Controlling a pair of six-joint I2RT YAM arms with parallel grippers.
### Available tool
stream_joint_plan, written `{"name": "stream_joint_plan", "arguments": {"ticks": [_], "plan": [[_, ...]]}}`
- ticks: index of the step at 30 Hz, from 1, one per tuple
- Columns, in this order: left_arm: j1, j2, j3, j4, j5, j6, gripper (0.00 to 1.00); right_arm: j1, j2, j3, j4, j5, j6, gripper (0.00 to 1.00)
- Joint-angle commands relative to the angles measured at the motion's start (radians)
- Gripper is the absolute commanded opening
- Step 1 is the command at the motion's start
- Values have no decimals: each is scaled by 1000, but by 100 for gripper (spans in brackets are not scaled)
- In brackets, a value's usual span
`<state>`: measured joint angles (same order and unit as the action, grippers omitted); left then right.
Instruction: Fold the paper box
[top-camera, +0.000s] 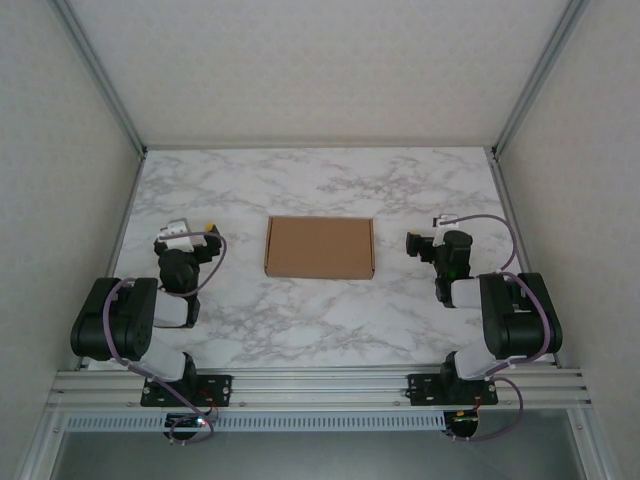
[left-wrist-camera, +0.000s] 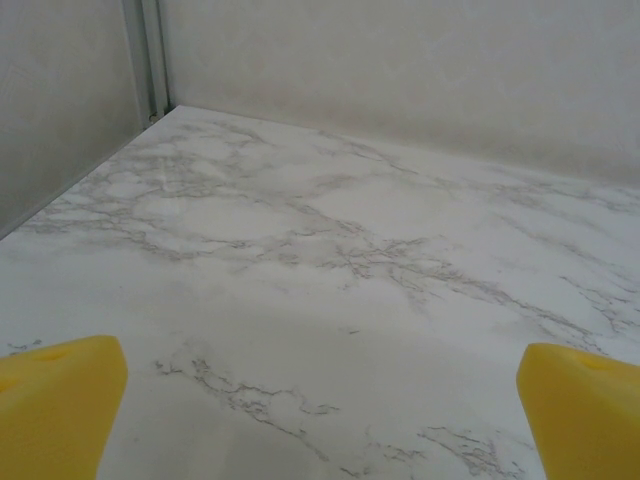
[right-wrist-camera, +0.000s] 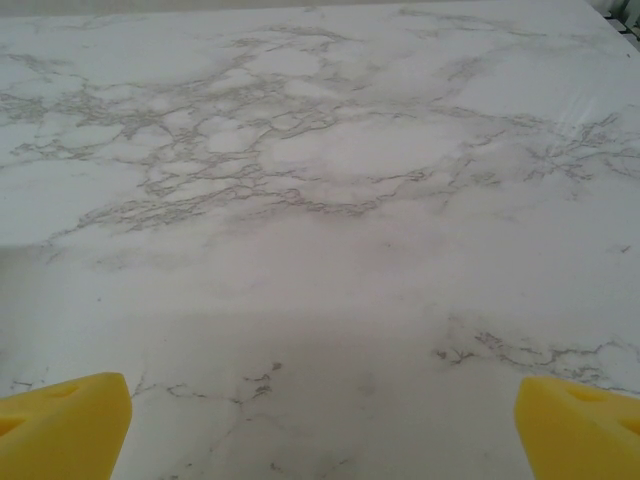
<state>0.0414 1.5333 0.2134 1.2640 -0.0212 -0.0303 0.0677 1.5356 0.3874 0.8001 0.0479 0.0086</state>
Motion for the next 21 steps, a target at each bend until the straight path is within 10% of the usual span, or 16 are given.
{"name": "stream_joint_plan", "arguments": {"ticks": [1,21], "plan": [[12,6,14,24,15,-19,99,-9,4,16,6,-6,10,99],[12,5,11,28,14,-20,99,-8,3,11,14,0,6,99]]}}
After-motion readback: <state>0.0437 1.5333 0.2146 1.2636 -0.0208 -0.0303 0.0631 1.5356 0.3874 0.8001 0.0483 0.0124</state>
